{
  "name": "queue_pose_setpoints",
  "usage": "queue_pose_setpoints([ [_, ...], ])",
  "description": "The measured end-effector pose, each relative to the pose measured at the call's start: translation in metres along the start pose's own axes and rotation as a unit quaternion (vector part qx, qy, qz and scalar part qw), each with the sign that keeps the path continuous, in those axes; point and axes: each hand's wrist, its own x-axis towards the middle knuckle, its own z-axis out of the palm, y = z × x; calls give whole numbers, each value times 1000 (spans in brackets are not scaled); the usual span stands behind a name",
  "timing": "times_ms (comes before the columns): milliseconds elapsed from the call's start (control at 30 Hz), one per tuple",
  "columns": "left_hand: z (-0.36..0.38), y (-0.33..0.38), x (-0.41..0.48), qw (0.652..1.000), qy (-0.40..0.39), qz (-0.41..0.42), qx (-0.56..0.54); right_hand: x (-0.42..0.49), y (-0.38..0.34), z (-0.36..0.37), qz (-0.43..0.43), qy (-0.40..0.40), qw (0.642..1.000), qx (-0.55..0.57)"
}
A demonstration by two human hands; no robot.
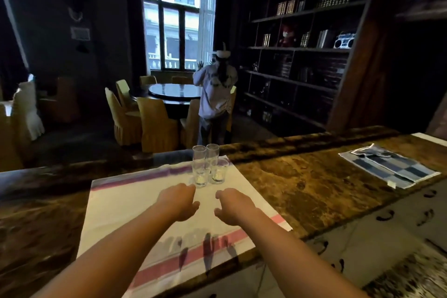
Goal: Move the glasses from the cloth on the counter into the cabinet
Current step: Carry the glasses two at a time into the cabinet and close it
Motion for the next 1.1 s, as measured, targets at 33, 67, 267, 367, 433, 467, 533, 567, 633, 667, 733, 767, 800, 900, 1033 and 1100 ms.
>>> queue_pose_setpoints([
  [33, -1, -6, 10, 1000, 4, 2, -5, 8, -2, -1, 1, 2, 1000, -5],
  [67, -1, -11, 20, 1000, 4, 7, -9, 14, -4, -2, 2, 6, 1000, -7],
  [267, 7, -25, 67, 999, -8, 33, -29, 49, 0, 4, 26, 18, 999, 7],
  [367, 19, -25, 83, 998, -21, 31, -44, 65, 9, 12, 34, -2, 999, 3],
  [433, 25, -23, 97, 997, -32, 37, -52, 80, 17, 14, 38, -10, 999, 4],
  [467, 28, -22, 106, 997, -31, 37, -59, 91, 23, 14, 40, -13, 999, 8],
  [533, 30, -20, 124, 997, -19, 33, -71, 111, 34, 12, 39, -10, 999, 16],
  [567, 29, -19, 131, 997, -14, 27, -73, 121, 39, 12, 37, -10, 999, 23],
  [633, 28, -16, 144, 997, -6, 11, -72, 139, 48, 12, 34, -13, 999, 37],
  [667, 28, -15, 150, 998, -6, 3, -68, 150, 52, 10, 28, -13, 999, 41],
  [733, 27, -12, 163, 997, -10, -7, -70, 174, 58, 6, 9, -5, 999, 51],
  [767, 27, -10, 170, 997, -12, -13, -76, 186, 61, 4, 1, -2, 999, 54],
  [800, 27, -8, 176, 996, -15, -20, -82, 198, 63, 3, -7, -4, 998, 58],
  [900, 31, -2, 192, 995, -26, -45, -90, 226, 70, 5, -10, -17, 998, 64],
  [1033, 39, 5, 208, 992, -38, -59, -105, 249, 80, 17, -10, -49, 996, 67],
  [1100, 41, 8, 214, 991, -47, -61, -106, 259, 85, 23, -17, -59, 996, 61],
])
